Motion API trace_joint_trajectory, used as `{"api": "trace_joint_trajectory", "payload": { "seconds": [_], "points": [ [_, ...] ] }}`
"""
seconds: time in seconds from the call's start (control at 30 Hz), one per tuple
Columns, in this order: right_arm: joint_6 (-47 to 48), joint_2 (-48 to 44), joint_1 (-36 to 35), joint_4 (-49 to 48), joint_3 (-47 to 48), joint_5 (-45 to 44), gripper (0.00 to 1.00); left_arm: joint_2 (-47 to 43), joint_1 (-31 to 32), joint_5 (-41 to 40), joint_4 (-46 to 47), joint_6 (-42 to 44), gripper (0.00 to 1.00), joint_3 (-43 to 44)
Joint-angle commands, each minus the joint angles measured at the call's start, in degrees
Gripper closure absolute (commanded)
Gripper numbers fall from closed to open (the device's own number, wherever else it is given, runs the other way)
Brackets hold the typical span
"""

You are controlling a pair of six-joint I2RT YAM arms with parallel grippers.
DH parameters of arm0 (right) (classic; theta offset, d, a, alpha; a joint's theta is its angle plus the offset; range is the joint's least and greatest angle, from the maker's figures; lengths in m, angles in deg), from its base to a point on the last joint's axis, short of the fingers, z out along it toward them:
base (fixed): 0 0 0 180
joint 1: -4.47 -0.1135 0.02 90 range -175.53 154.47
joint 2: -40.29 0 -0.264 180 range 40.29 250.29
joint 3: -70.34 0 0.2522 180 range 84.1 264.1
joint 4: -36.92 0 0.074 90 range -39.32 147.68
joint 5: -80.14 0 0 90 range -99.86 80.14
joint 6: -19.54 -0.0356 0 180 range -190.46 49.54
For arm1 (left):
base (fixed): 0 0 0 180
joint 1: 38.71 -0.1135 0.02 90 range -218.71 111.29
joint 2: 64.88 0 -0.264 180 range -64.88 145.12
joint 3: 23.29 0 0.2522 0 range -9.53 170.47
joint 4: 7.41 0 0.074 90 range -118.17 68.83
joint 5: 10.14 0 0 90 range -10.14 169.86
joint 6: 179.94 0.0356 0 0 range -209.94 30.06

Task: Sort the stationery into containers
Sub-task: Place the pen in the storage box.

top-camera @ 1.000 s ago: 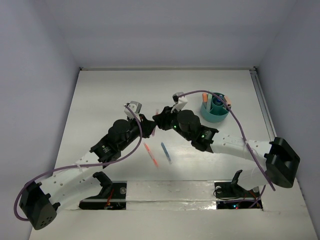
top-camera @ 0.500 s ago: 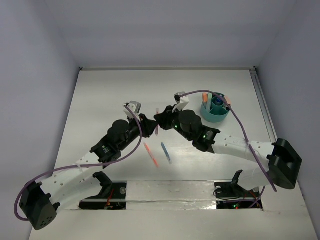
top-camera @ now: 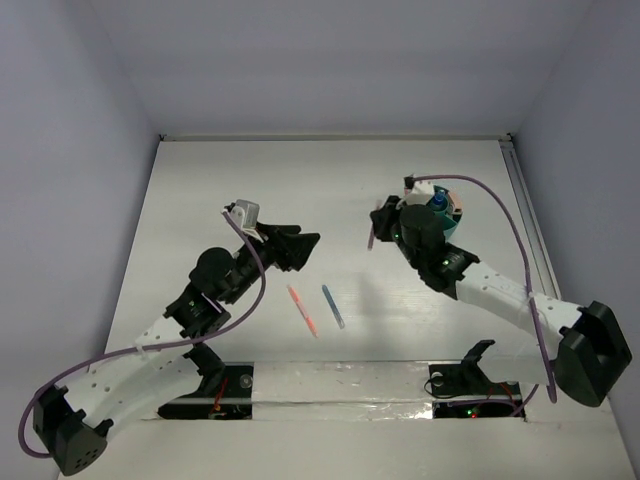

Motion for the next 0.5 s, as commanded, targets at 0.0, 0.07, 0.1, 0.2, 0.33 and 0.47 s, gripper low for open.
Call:
{"api": "trace_joint_trajectory", "payload": {
  "seconds": [0.0,0.07,0.1,0.2,0.33,0.47],
  "points": [
    [3.90,-3.74,3.77,-0.03,-2.86,-10.11,1.00,-1.44,-0.17,1.02,1.18,-0.96,0.44,-0.43],
    [4.61,-4.71,6.59,-0.29,-4.97,-16.35,1.00,-1.18,-0.17,1.37,0.92,-1.14,0.46,-0.79],
    [5.83,-5.15,7.55,-2.12,-6.10,-18.45,1.00,-1.09,-0.17,2.07,1.01,-1.40,0.46,-1.31],
    [8.29,-6.91,11.24,-7.47,-9.97,-25.06,1.00,-1.26,-0.17,4.18,2.75,-2.01,0.50,-2.89],
    [14.44,-8.05,15.03,-17.75,-14.19,-30.51,1.00,-2.23,-0.17,5.15,4.34,-2.37,0.53,-4.83],
    [21.13,-7.71,16.79,-33.39,-18.07,-30.69,1.00,-2.50,-0.17,6.64,6.54,-2.72,0.57,-5.97]
  ]
}}
